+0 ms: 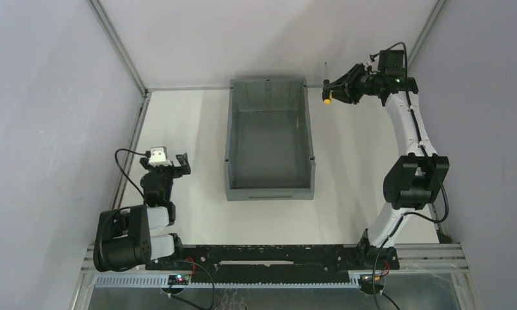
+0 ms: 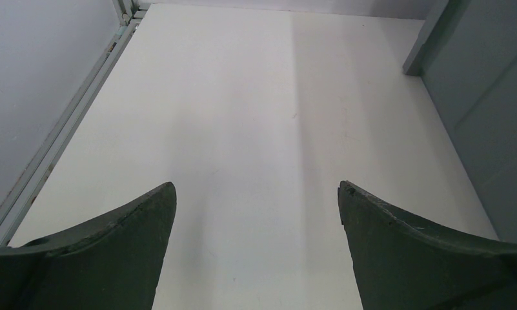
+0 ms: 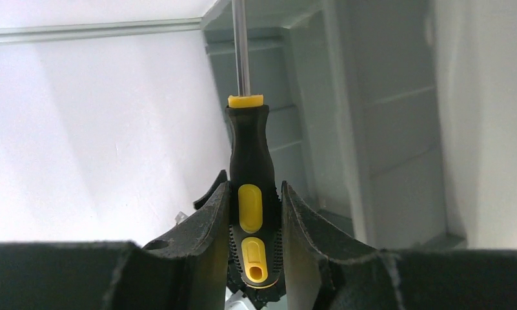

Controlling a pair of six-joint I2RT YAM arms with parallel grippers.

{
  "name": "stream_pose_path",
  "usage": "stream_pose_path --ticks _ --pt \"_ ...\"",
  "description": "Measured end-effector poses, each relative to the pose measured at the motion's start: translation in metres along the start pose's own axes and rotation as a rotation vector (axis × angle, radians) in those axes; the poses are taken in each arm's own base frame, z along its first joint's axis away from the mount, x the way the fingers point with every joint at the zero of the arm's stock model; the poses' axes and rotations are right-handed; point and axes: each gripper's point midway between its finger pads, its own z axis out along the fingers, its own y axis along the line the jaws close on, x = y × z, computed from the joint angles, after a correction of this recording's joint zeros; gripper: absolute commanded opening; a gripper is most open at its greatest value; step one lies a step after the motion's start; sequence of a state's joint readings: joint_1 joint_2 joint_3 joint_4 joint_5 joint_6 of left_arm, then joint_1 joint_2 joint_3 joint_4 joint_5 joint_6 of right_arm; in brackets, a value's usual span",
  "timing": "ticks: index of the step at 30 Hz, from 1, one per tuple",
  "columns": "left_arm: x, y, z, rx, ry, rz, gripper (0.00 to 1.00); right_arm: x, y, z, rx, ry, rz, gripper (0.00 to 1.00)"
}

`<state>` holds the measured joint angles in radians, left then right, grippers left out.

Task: Put the screwdriver in the bin
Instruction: Place the screwdriver in the bin.

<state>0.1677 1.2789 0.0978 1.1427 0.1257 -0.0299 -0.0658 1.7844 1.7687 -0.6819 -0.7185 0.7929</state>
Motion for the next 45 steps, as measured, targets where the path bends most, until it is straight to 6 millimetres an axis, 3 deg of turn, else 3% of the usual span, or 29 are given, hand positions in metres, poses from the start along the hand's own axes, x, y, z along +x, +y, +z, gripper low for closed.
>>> stream_pose_path --ticks 6,10,17,20,25,35,45 --pt "0.000 0.000 0.000 0.000 0.000 0.000 1.00 0.016 0.043 0.002 0.001 -0.019 -0.058 0.03" --pt "0.000 0.000 0.000 0.000 0.000 0.000 1.00 0.040 0.071 0.008 0.016 -0.019 -0.118 0.01" --pt "0.000 0.000 0.000 0.000 0.000 0.000 1.00 0.074 0.093 0.030 0.064 -0.015 -0.192 0.00" --pt "0.000 0.000 0.000 0.000 0.000 0.000 1.00 0.087 0.085 0.048 0.115 -0.006 -0.209 0.00" --pt "0.000 0.000 0.000 0.000 0.000 0.000 1.00 0.105 0.057 0.082 0.242 0.007 -0.238 0.00" --pt "0.000 0.000 0.000 0.000 0.000 0.000 1.00 0.134 0.014 0.130 0.406 0.018 -0.314 0.00" --pt "0.000 0.000 0.000 0.000 0.000 0.000 1.00 0.163 -0.044 0.182 0.559 0.059 -0.370 0.00"
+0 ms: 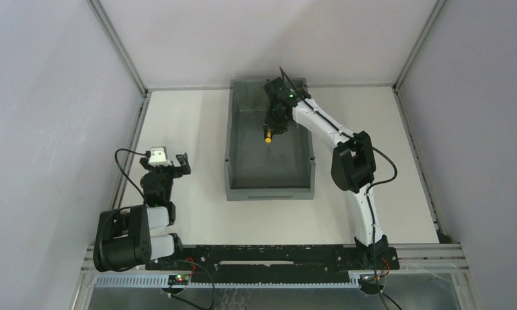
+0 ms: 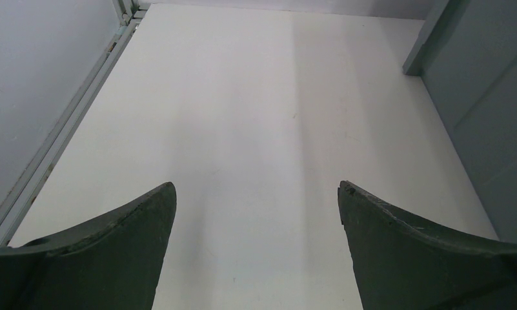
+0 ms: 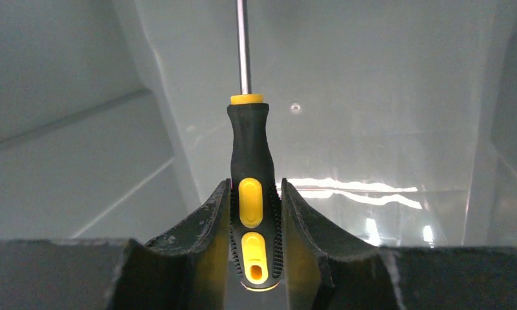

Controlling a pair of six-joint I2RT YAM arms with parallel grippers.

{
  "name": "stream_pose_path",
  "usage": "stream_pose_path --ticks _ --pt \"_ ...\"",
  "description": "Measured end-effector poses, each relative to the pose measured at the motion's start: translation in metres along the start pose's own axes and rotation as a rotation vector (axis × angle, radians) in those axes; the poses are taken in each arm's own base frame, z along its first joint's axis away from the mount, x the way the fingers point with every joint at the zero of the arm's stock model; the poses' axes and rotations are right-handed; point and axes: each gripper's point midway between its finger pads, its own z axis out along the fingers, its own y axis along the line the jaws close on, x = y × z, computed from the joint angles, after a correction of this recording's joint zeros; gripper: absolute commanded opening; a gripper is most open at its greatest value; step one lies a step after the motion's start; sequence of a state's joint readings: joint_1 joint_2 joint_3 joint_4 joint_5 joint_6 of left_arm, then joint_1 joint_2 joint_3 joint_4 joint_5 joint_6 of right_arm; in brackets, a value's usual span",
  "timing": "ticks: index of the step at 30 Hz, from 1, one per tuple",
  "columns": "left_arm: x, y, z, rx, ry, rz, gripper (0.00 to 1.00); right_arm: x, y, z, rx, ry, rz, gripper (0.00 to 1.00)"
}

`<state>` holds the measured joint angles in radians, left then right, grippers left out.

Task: Put the screwdriver in the bin
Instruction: Place the screwdriver in the bin.

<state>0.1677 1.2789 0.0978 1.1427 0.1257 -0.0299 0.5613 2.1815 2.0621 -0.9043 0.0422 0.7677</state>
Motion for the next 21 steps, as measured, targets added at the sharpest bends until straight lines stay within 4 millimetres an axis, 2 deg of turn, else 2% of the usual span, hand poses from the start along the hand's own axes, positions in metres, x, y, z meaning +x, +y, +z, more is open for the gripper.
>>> stream_pose_path --ticks 9,21 --pt "0.000 0.000 0.000 0.000 0.000 0.000 1.00 0.023 -0.008 0.041 0.072 0.022 -0.059 0.00" --pt "0.000 0.000 0.000 0.000 0.000 0.000 1.00 0.036 -0.029 0.068 0.156 0.040 -0.076 0.00"
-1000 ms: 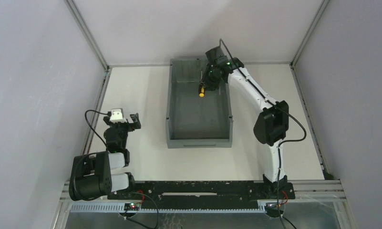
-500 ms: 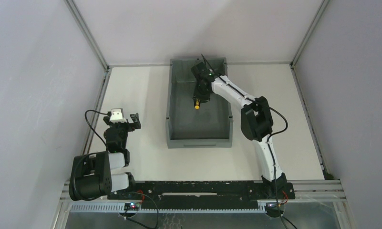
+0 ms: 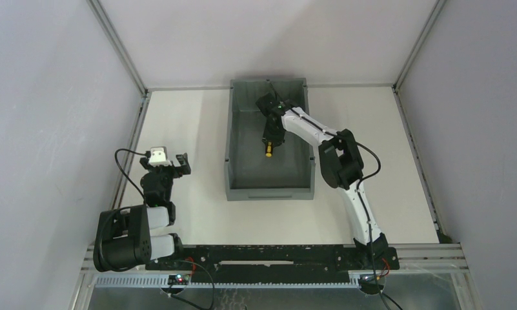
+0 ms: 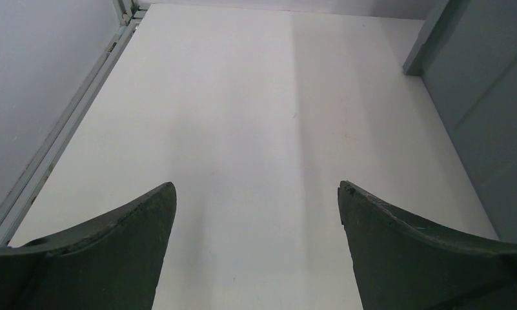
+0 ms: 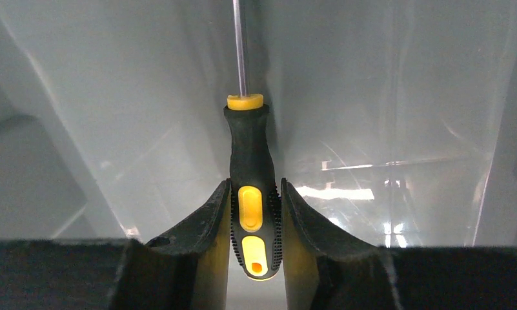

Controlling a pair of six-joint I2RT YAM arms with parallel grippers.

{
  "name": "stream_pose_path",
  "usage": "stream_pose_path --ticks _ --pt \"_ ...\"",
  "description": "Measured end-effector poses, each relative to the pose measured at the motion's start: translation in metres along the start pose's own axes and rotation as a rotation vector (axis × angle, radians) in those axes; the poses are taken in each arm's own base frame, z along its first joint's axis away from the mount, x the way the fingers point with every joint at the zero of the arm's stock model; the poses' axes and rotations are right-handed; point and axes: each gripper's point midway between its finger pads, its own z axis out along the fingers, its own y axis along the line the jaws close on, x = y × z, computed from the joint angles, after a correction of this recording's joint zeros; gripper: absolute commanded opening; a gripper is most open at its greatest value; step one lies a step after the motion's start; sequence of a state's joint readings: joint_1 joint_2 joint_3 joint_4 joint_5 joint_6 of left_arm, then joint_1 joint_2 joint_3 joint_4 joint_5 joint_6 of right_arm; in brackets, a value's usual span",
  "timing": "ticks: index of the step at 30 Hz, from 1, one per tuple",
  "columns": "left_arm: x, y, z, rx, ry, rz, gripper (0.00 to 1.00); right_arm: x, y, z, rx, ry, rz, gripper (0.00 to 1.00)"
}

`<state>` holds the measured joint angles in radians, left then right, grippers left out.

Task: Put the screwdriver in the bin
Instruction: Place the screwdriver in the bin.

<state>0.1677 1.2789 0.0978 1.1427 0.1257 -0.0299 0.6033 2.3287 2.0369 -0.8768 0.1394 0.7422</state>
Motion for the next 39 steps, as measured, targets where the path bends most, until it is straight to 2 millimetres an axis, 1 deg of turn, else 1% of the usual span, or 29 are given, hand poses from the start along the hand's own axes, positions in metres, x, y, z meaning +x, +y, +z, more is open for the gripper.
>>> stream_pose_path --ticks 7,13,16,23,24,26,29,32,34,36,37,39 --pt "0.000 0.000 0.000 0.000 0.000 0.000 1.00 0.011 -0.007 0.012 0.028 0.027 -0.012 0.00" --pt "0.000 0.000 0.000 0.000 0.000 0.000 1.00 0.010 -0.007 0.012 0.024 0.028 -0.023 0.24" --pt "0.000 0.000 0.000 0.000 0.000 0.000 1.00 0.011 -0.006 0.012 0.020 0.030 -0.031 0.34" --pt "0.000 0.000 0.000 0.000 0.000 0.000 1.00 0.011 -0.005 0.010 0.013 0.033 -0.053 0.50" --pt "0.000 0.000 0.000 0.000 0.000 0.000 1.00 0.012 -0.005 0.009 0.012 0.034 -0.056 0.55" --pt "0.000 0.000 0.000 0.000 0.000 0.000 1.00 0.011 -0.004 0.006 0.007 0.033 -0.064 0.59" --pt "0.000 0.000 0.000 0.000 0.000 0.000 1.00 0.006 0.001 -0.006 -0.009 0.020 -0.072 0.64" --pt "0.000 0.000 0.000 0.000 0.000 0.000 1.00 -0.009 0.011 -0.027 -0.048 -0.020 -0.070 0.66" --pt "0.000 0.000 0.000 0.000 0.000 0.000 1.00 -0.020 0.019 -0.046 -0.082 -0.055 -0.068 0.66" --pt "0.000 0.000 0.000 0.000 0.000 0.000 1.00 -0.035 0.029 -0.072 -0.126 -0.103 -0.068 0.67" --pt "0.000 0.000 0.000 0.000 0.000 0.000 1.00 -0.041 0.032 -0.081 -0.143 -0.120 -0.068 0.68" --pt "0.000 0.000 0.000 0.000 0.000 0.000 1.00 -0.056 0.042 -0.108 -0.190 -0.174 -0.069 0.70"
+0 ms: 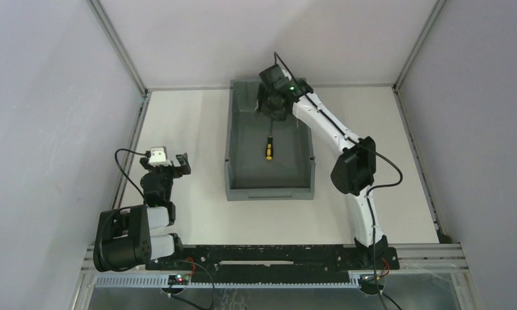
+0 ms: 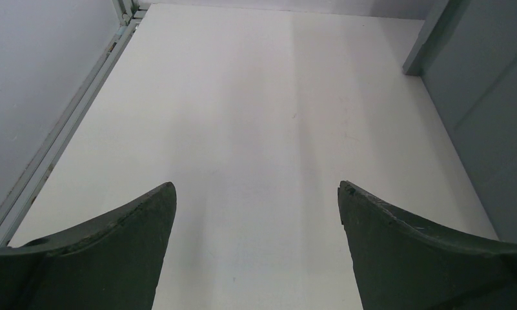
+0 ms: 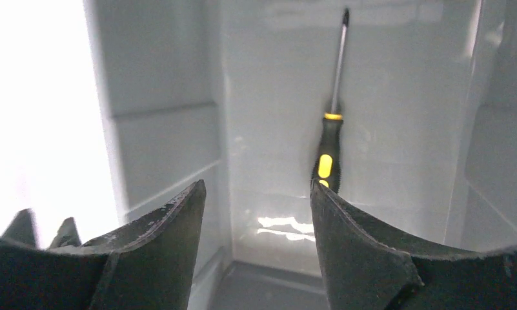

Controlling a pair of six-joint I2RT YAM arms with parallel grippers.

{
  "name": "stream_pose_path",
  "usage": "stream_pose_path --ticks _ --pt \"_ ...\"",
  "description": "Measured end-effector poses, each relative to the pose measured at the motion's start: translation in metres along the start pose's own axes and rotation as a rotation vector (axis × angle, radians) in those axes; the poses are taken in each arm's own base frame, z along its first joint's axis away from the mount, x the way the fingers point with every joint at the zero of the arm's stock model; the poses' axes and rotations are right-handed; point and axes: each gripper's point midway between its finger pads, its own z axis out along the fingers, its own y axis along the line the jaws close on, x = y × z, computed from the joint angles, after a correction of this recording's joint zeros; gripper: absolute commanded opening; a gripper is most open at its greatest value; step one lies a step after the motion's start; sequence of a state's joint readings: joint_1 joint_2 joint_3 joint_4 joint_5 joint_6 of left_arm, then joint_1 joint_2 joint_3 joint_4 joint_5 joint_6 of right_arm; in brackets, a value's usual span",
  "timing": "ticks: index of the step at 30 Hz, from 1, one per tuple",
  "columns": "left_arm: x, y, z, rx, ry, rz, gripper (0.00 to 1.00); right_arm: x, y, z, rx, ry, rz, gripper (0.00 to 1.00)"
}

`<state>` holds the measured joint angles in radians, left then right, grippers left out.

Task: Put the screwdriver in the bin
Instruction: Place the screwdriver in the bin, then reset both arms

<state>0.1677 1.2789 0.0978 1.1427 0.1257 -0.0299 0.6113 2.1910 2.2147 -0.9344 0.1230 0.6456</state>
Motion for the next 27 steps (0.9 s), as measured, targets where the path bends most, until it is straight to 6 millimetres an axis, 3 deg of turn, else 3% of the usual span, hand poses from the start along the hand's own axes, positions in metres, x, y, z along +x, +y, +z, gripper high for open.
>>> stream_pose_path --ticks 5,12,15,19,23,24,27 --pt "0.000 0.000 0.000 0.000 0.000 0.000 1.00 -0.037 0.019 -0.051 -0.084 -0.113 -0.028 0.75" --pt "0.000 0.000 0.000 0.000 0.000 0.000 1.00 -0.077 0.004 -0.114 -0.105 -0.253 -0.096 0.87" --pt "0.000 0.000 0.000 0.000 0.000 0.000 1.00 -0.096 -0.016 -0.142 -0.088 -0.319 -0.099 0.92" --pt "0.000 0.000 0.000 0.000 0.000 0.000 1.00 -0.112 -0.063 -0.175 -0.025 -0.384 -0.074 0.99" --pt "0.000 0.000 0.000 0.000 0.000 0.000 1.00 -0.118 -0.110 -0.200 0.051 -0.429 -0.035 1.00" --pt "0.000 0.000 0.000 0.000 0.000 0.000 1.00 -0.117 -0.133 -0.209 0.089 -0.441 -0.017 1.00" --pt "0.000 0.000 0.000 0.000 0.000 0.000 1.00 -0.115 -0.163 -0.218 0.135 -0.460 0.010 1.00"
